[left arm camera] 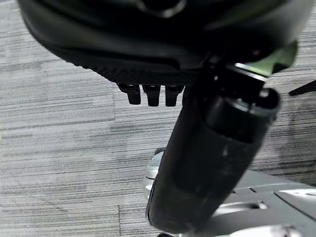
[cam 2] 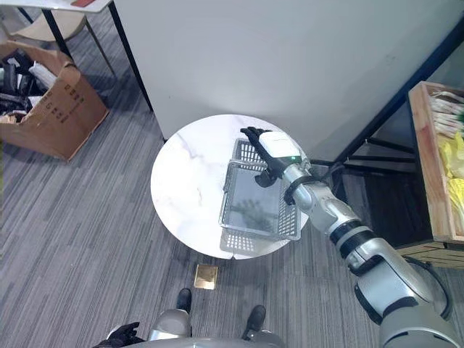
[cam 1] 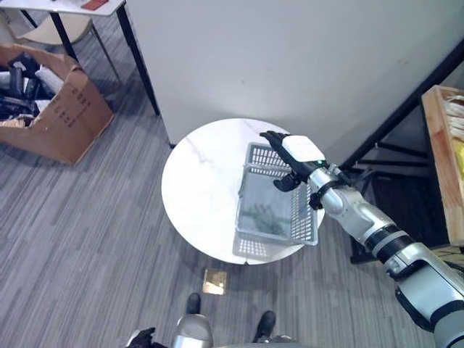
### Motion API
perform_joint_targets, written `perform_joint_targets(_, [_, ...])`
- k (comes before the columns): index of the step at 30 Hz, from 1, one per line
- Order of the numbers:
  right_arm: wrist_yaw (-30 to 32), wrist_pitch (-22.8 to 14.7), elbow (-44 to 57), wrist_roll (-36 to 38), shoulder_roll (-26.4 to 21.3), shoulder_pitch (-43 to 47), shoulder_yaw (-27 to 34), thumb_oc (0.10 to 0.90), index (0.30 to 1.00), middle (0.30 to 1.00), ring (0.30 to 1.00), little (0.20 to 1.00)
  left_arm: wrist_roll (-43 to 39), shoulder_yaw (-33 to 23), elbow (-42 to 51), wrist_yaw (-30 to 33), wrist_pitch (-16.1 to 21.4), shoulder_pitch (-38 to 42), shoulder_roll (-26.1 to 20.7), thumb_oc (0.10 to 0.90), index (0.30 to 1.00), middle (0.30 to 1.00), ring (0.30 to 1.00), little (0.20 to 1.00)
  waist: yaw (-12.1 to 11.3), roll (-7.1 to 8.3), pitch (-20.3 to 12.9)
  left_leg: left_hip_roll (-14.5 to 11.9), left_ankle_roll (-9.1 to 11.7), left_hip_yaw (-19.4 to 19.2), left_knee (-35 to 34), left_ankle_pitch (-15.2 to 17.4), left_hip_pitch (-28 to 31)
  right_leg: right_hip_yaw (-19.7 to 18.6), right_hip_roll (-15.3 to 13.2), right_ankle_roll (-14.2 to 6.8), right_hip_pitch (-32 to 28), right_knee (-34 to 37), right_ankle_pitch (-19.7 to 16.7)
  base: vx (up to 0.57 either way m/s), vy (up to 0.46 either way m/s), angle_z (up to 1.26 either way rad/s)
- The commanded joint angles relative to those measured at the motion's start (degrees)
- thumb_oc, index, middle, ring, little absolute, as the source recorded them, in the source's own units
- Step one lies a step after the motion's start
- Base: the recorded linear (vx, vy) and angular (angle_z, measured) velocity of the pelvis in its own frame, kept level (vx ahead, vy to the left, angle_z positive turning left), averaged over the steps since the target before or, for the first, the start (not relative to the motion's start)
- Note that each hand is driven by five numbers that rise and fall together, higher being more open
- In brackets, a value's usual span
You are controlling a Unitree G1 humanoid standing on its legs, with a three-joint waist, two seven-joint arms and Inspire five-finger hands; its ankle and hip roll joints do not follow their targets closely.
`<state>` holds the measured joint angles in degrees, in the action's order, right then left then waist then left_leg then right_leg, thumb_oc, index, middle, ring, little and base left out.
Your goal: Get the vegetables into the basket
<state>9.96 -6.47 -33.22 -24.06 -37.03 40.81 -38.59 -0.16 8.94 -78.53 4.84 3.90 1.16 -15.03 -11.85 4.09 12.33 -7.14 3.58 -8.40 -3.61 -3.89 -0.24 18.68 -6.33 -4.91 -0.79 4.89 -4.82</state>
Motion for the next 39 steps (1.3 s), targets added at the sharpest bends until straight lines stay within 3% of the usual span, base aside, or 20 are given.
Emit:
perform_joint_targets(1, [3.14,-0.40,-0.83,2.11,0.27,10.47,-0.92,0.900,1.000,1.000,1.000,1.000,-1.45,2.66,-2.73,1.02,0.50,2.12,-1.05,0.900,1.000,1.000,1.000,1.000,-0.79,2.04,-0.39,-1.22,1.95,0.57,-1.39,0.64,1.40,-3.02,-2.85,-2.52,2.26,-1.35,-5.20,-0.01,0.005,0.04])
perform_joint_targets(10, [4.82,0.97,-11.25,2.16,1.95,13.86,-1.52,0.900,1.000,1.000,1.000,1.000,-2.92,4.57,-2.01,1.65,0.95,3.79,-0.77,0.900,1.000,1.000,1.000,1.000,-1.04,1.62,0.68,-0.92,1.78,0.97,-1.39,0.14,-0.23,-3.27,-2.97,-2.49,4.05,-1.34,-5.73,0.00,0.000,0.00])
perform_joint_targets(13, [5.20,1.27,-14.71,2.00,2.72,14.76,-2.08,0.435,0.349,0.349,0.349,0.349,-3.39,5.24,-1.96,1.84,0.98,4.41,-0.67,0.900,1.000,1.000,1.000,1.000,-1.11,1.42,0.97,-0.91,1.79,1.07,-1.39,-0.06,-0.89,-3.28,-2.99,-2.48,4.52,-1.27,-5.85,0.00,0.000,0.00])
perform_joint_targets(14, [5.25,1.45,-16.07,1.49,2.91,15.19,-2.53,0.435,0.349,0.349,0.349,0.349,-3.38,5.56,-1.92,1.88,1.15,4.57,-0.68,0.900,1.000,1.000,1.000,1.000,-1.18,1.38,1.02,-0.87,1.78,1.16,-1.39,-0.10,-1.07,-3.37,-2.98,-2.47,4.66,-1.24,-5.87,0.00,0.000,0.00])
perform_joint_targets(15, [5.02,1.54,-16.57,1.18,3.02,15.42,-2.91,0.400,0.300,0.300,0.300,0.300,-3.41,5.72,-1.95,1.83,1.16,4.52,-0.66,0.900,1.000,1.000,1.000,1.000,-1.20,1.34,0.98,-0.92,1.79,1.15,-1.39,-0.11,-1.09,-3.40,-2.98,-2.46,4.73,-1.24,-5.85,0.00,0.000,0.00])
perform_joint_targets(22, [5.43,1.93,-28.30,1.05,4.82,15.04,-2.65,0.400,0.300,0.300,0.300,0.300,-3.52,6.92,-2.04,1.60,1.27,4.62,-0.31,0.900,1.000,1.000,1.000,1.000,-1.46,0.89,0.55,-0.58,1.66,1.26,-1.39,0.15,-0.82,-3.38,-3.06,-2.38,4.38,-1.04,-5.64,0.00,0.000,0.00])
perform_joint_targets(31, [4.74,1.57,-32.02,2.93,3.49,11.39,0.30,0.400,0.300,0.300,0.300,0.300,-2.23,6.92,-2.67,0.68,1.01,3.49,0.11,0.900,1.000,1.000,1.000,1.000,-1.09,0.84,-0.52,-0.19,1.48,0.92,-1.39,1.06,0.89,-3.54,-3.32,-2.42,3.17,-0.82,-5.53,0.00,0.000,0.00])
perform_joint_targets(32, [5.52,1.38,-27.37,6.58,2.83,9.64,3.24,0.400,0.300,0.300,0.300,0.300,-2.46,6.15,-2.70,0.73,0.85,3.39,0.03,0.900,1.000,1.000,1.000,1.000,-0.58,0.94,-0.85,-0.07,1.41,0.84,-1.39,1.27,1.46,-3.67,-3.36,-2.44,2.79,-0.85,-5.45,0.00,0.000,0.00])
perform_joint_targets(37, [3.68,0.25,-4.14,8.45,-3.29,2.22,7.65,0.400,0.300,0.300,0.300,0.300,-1.39,2.54,-3.47,0.41,0.00,1.93,-0.35,0.900,1.000,1.000,1.000,1.000,1.32,1.67,-1.75,-0.04,1.29,-0.33,-1.39,2.18,3.30,-4.28,-3.63,-2.70,1.86,-1.05,-5.42,0.01,0.017,-0.11])
perform_joint_targets(38, [2.67,-0.87,4.81,11.91,-5.15,-3.27,12.51,0.400,0.300,0.300,0.300,0.300,-0.35,0.60,-3.82,0.14,-0.45,1.33,-0.54,0.900,1.000,1.000,1.000,1.000,2.22,1.80,-2.20,0.12,1.13,-0.92,-1.39,2.61,4.15,-4.58,-3.69,-2.81,1.47,-1.17,-5.34,0.02,0.033,-0.15])
perform_joint_targets(39, [1.90,-1.23,7.50,11.98,-6.09,-5.05,13.64,0.400,0.300,0.300,0.300,0.300,0.27,0.10,-3.98,-0.05,-0.55,1.03,-0.56,0.900,1.000,1.000,1.000,1.000,2.45,1.83,-2.46,0.23,1.09,-1.12,-1.39,2.73,4.44,-4.70,-3.72,-2.83,1.30,-1.22,-5.32,0.03,0.040,-0.08])
